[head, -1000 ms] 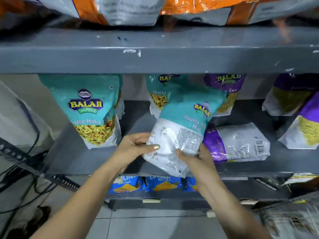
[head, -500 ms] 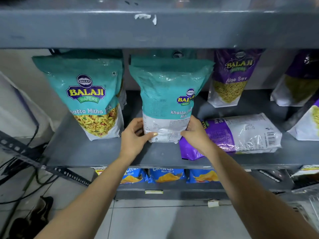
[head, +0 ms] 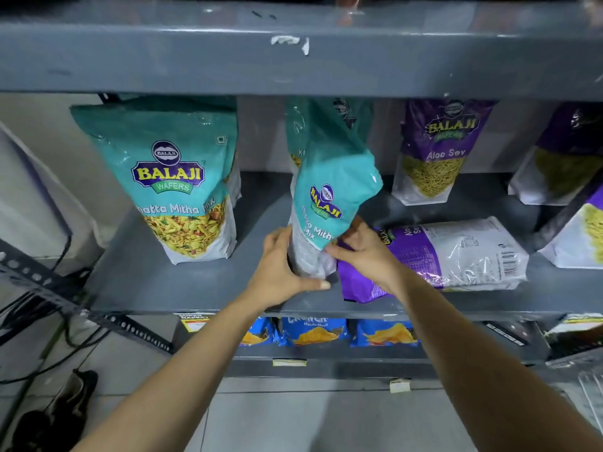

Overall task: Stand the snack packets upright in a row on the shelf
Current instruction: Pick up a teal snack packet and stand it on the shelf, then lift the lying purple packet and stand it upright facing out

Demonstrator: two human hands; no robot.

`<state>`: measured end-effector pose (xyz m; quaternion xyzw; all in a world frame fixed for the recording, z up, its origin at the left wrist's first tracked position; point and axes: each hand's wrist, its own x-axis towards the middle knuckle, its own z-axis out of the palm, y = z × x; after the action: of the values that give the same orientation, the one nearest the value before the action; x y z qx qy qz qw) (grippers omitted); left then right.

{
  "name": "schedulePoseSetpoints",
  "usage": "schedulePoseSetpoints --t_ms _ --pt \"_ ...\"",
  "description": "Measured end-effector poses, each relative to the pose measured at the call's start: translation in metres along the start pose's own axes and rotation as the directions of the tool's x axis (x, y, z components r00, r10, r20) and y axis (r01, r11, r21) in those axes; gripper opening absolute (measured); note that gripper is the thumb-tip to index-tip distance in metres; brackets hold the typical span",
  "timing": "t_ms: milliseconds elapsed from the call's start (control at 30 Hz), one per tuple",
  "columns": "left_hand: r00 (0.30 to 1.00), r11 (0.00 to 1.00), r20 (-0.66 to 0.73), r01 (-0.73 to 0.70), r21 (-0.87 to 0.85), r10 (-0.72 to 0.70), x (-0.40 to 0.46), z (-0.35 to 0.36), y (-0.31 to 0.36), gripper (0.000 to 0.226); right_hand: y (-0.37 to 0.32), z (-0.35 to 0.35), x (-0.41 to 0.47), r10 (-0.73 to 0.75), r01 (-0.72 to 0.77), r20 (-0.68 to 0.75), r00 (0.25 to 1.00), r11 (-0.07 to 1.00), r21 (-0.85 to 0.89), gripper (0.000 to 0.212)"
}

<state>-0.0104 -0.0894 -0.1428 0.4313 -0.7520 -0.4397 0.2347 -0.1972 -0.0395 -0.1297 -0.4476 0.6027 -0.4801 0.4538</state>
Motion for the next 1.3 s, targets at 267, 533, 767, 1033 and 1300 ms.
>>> schedulePoseSetpoints --t_ms 267,533,767,1033,1300 --pt "0.970 0.918 0.016 0.233 -0.322 -0.241 0.020 -0.022 0.003 0.069 -0.004 -0.028 0.010 0.034 -0.053 -0.086 0.996 0.972 -0.229 0.113" --pt "0.970 0.887 0.016 0.228 -0.401 -0.242 0.032 -0.038 0.011 0.067 -0.020 -0.021 0.026 0.112 -0.087 0.102 0.988 0.970 -0.227 0.086" --pt "0.963 0.815 -0.245 -0.053 -0.577 -0.111 0.028 -0.042 0.052 0.049 -0.057 -0.017 0.019 -0.069 0.068 0.011 0.998 0.994 0.083 0.044" --pt "0.625 0.947 -0.780 -0.271 -0.174 0.035 -0.005 0.021 0.080 0.030 -0.093 -0.087 0.009 -0.160 0.171 -0.120 0.980 0.981 0.087 0.051" --pt "0.954 0.968 0.179 0.249 -0.035 -0.239 -0.002 0.131 0.123 0.069 -0.041 -0.208 0.009 0.322 -0.242 -0.034 0.946 0.632 -0.736 0.094"
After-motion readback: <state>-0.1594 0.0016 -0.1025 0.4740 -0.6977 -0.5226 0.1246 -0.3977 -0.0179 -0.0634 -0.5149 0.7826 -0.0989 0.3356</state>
